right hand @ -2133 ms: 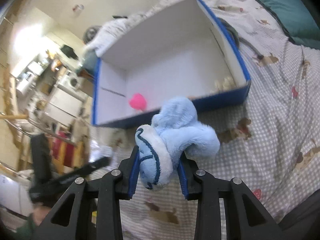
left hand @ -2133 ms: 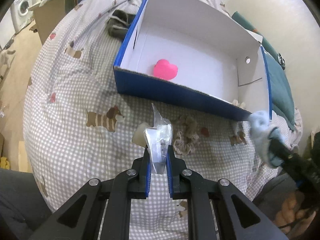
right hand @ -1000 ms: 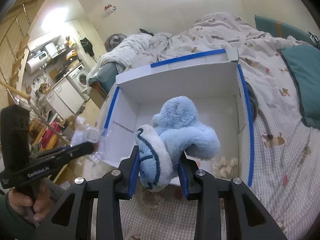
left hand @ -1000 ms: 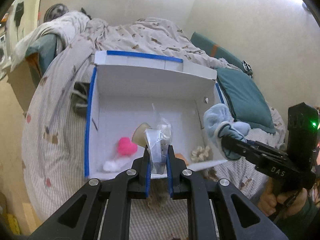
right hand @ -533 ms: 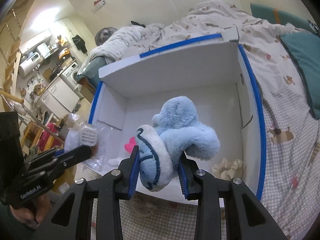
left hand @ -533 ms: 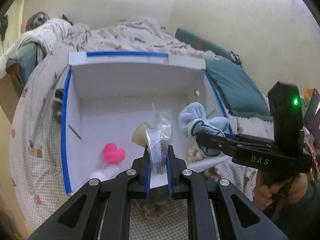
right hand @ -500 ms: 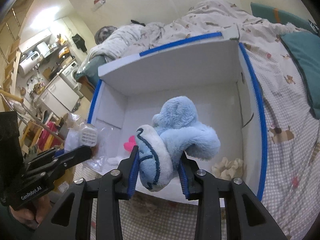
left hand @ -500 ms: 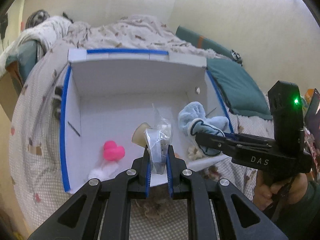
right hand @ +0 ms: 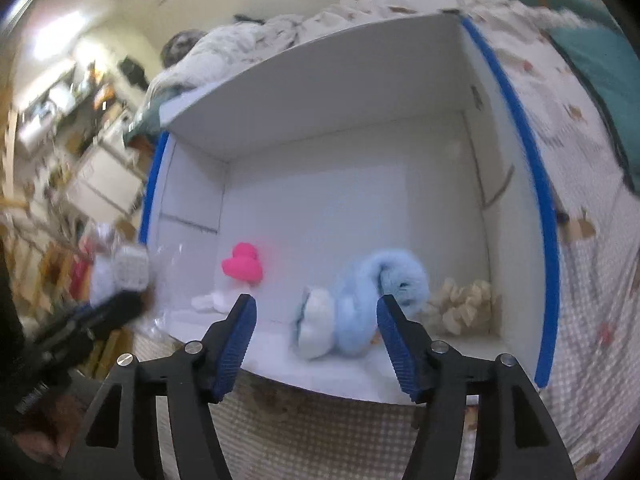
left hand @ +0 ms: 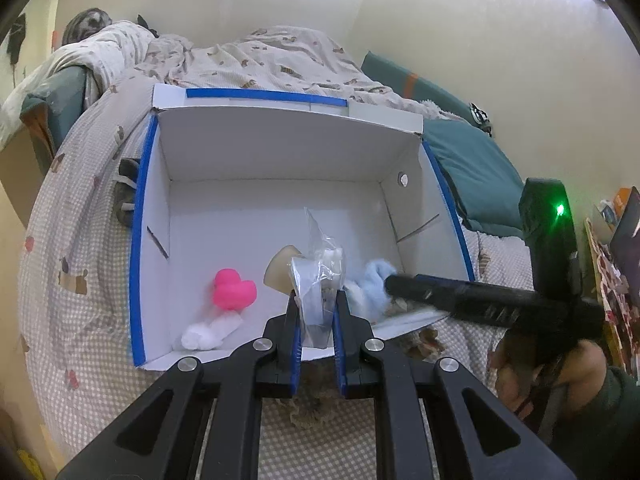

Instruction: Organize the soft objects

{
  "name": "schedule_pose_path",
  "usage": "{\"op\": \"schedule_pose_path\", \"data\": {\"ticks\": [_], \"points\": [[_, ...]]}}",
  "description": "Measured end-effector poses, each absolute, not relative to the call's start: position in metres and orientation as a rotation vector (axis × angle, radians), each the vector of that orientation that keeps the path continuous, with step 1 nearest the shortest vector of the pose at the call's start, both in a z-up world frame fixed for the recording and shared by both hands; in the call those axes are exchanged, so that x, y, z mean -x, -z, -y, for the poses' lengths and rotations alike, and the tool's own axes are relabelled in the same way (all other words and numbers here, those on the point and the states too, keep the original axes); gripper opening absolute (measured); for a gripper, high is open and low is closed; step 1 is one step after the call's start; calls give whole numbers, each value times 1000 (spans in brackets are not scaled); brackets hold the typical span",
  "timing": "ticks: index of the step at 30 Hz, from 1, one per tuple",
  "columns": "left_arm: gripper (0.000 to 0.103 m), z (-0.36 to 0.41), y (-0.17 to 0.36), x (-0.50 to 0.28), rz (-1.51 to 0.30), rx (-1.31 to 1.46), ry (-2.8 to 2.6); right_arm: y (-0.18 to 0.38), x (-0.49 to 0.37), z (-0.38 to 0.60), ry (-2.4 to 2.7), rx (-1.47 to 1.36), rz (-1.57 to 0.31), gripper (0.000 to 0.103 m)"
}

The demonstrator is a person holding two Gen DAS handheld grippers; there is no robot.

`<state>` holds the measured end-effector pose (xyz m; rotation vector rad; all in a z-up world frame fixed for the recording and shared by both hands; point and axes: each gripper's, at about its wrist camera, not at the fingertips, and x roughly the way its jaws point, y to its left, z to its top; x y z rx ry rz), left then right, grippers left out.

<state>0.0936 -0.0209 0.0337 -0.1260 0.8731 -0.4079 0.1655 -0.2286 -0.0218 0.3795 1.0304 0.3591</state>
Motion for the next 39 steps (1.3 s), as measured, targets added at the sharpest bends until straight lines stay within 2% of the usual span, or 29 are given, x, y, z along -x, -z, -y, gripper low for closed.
{"op": "schedule_pose_path", "data": {"ticks": [8,14,19,26,36,39], "points": [[12,21,-52,-55,-862,154,639,12,-142,244,-621,-699,-1008,69],[12,42,-52,-16,-888,-13,793,13,-136,242,-682,-688,-1033,69],[12,42,-47,-10,-895,-52,806,27,-132,223,-806,-638,-1156,64],[12,53,-40,1,-898,-147,846,43,-130,209,-896,-645,-1255,63],[12,56,-38,8,-904,-186,880,40,-131,209,-952,-667,-1245,63],[12,58,-39,8,-895,-196,869,34,-123,199,-999,-592,-1244,63]]}}
